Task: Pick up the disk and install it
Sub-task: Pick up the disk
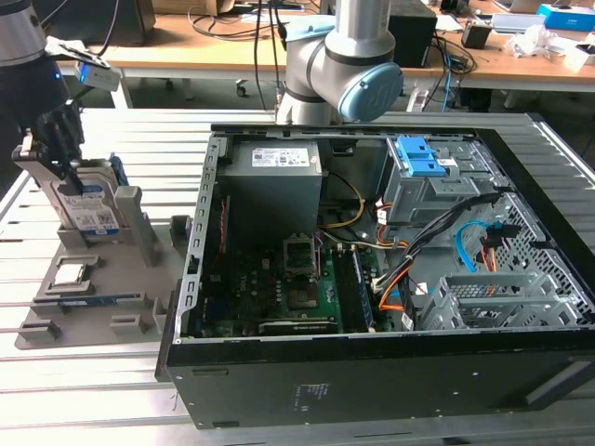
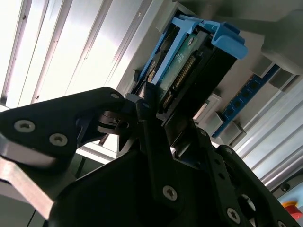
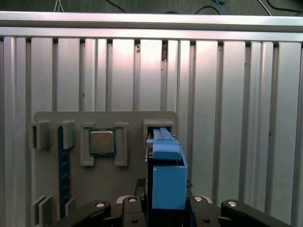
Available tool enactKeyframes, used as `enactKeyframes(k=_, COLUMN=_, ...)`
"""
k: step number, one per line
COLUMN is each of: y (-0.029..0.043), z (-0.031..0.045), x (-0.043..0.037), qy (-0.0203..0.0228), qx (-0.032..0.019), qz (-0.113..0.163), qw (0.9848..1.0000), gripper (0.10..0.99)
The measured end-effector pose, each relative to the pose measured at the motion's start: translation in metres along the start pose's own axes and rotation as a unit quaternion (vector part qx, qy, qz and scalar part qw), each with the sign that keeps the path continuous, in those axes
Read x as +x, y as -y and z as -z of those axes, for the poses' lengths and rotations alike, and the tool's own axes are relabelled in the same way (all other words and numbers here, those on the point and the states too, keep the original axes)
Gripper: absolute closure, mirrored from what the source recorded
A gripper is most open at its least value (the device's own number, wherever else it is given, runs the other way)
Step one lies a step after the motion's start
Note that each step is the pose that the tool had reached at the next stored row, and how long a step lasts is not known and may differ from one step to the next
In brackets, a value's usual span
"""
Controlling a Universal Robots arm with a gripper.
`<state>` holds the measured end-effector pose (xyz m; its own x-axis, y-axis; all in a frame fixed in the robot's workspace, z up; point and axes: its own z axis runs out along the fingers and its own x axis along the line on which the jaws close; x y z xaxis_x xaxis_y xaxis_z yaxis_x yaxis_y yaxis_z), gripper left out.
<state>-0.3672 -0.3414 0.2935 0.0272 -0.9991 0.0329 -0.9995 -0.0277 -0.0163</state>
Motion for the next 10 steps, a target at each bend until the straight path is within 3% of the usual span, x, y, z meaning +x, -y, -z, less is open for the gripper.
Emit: enactKeyframes(k=10, y=0.0003, z=0.0157, x=0.0002, qy=0.0, qx=0.0, qz=0.0, qw=1.0, gripper=0.725)
